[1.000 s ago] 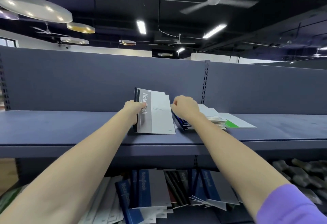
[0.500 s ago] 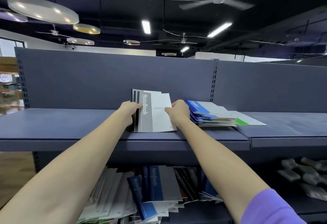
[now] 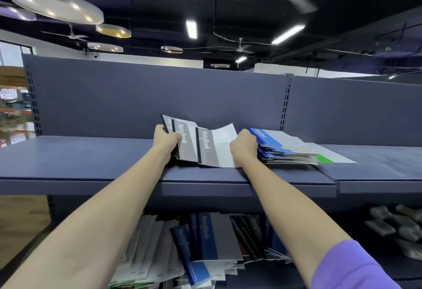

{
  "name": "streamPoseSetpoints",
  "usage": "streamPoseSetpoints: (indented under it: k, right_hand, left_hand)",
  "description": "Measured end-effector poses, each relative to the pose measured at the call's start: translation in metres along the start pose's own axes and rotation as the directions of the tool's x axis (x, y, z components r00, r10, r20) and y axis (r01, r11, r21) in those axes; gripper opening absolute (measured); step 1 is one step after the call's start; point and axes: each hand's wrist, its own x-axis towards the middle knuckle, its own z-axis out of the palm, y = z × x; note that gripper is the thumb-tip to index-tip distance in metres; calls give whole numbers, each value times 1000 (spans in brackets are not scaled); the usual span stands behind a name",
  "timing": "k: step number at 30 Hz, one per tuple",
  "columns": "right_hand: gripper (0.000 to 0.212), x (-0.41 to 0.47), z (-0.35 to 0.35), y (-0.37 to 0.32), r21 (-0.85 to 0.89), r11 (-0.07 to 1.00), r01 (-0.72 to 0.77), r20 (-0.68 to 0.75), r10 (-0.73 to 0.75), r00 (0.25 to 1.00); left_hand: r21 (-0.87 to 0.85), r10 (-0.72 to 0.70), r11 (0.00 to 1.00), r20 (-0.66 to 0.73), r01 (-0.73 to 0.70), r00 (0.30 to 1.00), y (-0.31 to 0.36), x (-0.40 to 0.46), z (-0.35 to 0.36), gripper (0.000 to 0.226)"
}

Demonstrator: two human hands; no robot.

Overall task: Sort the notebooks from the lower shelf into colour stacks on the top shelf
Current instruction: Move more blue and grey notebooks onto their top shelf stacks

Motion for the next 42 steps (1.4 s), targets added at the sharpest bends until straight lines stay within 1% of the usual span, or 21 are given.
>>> streamPoseSetpoints:
  k: [2, 4, 8, 11, 16, 18, 19, 20, 22, 23, 25, 26, 27, 29, 30, 31, 32, 33, 35, 38, 42]
  right_hand:
    - [27, 4, -4, 0, -131, 990, 59, -11, -61, 998]
    - [29, 8, -6, -1, -223, 969, 106, 6, -107, 994]
    - [31, 8, -2, -5, -301, 942, 146, 61, -134, 989]
    - [34, 3, 10, -2, -406, 889, 212, 108, -183, 977]
    - [35, 2, 18, 1, -570, 786, 238, 125, -203, 971]
    - [34, 1, 15, -1, -615, 738, 278, 147, -238, 960]
    - [35, 0, 14, -2, -605, 743, 286, 156, -242, 958]
    - [36, 0, 12, -4, -581, 764, 279, 165, -224, 960]
    - [36, -2, 7, -7, -524, 816, 244, 186, -170, 968]
    - [36, -3, 5, -9, -490, 842, 227, 194, -148, 970]
    - [34, -9, 3, -15, -418, 887, 197, 204, -120, 972]
    - [31, -12, 5, -18, -360, 912, 198, 200, -132, 971]
    - [27, -15, 7, -22, -270, 941, 206, 181, -160, 970]
    - [29, -21, 15, -30, -17, 977, 211, 146, -207, 968]
    - [36, -24, 20, -33, 136, 974, 182, 150, -201, 968]
    - [43, -26, 23, -35, 262, 955, 136, 155, -181, 971]
    - [47, -28, 24, -34, 338, 935, 104, 165, -167, 972]
    - [43, -29, 24, -32, 370, 925, 89, 177, -164, 970]
    - [26, -27, 25, -26, 383, 919, 96, 192, -180, 965]
    - [26, -23, 27, -19, 386, 913, 129, 139, -196, 971]
    - [26, -21, 25, -14, 313, 933, 176, -11, -182, 983]
  left_hand:
    - [-11, 10, 1000, -65, -11, 998, 0, 5, -6, 28]
    - [-3, 18, 1000, -79, -19, 997, 0, 7, -12, 28]
    - [-35, 20, 999, -62, -22, 998, 1, 11, -20, 25]
    - [-125, -23, 992, -77, 14, 997, 1, 14, -27, 19]
    - [-256, -66, 966, -116, 34, 991, 5, 10, -31, 13]
    - [-300, -81, 953, -115, 43, 990, 6, 10, -32, 21]
    - [-319, -100, 946, -111, 60, 989, 6, 9, -33, 26]
    - [-341, -128, 936, -102, 86, 987, 8, 7, -33, 26]
    - [-410, -200, 901, -102, 142, 975, 8, 5, -36, 12]
    - [-460, -236, 871, -81, 174, 968, 8, 4, -39, 17]
    - [-499, -277, 839, -47, 217, 960, 4, 6, -43, 51]
    - [-490, -282, 841, -37, 229, 959, 4, 7, -44, 58]
    - [-482, -280, 846, -35, 230, 959, 3, 7, -43, 54]
    - [-418, -250, 881, -12, 222, 968, 8, -2, -37, 28]
    - [-374, -225, 904, -4, 208, 974, 10, -4, -33, 18]
    - [-329, -198, 926, 0, 187, 980, 10, -5, -31, 14]
    - [-298, -169, 940, 6, 163, 986, 9, -4, -28, 13]
    - [-277, -149, 950, 9, 145, 989, 8, -4, -28, 14]
    - [-271, -136, 953, 8, 133, 991, 6, -2, -29, 17]
    - [-253, -107, 961, 26, 110, 994, 3, 0, -29, 25]
    - [-209, -76, 974, 41, 83, 996, 0, -1, -27, 25]
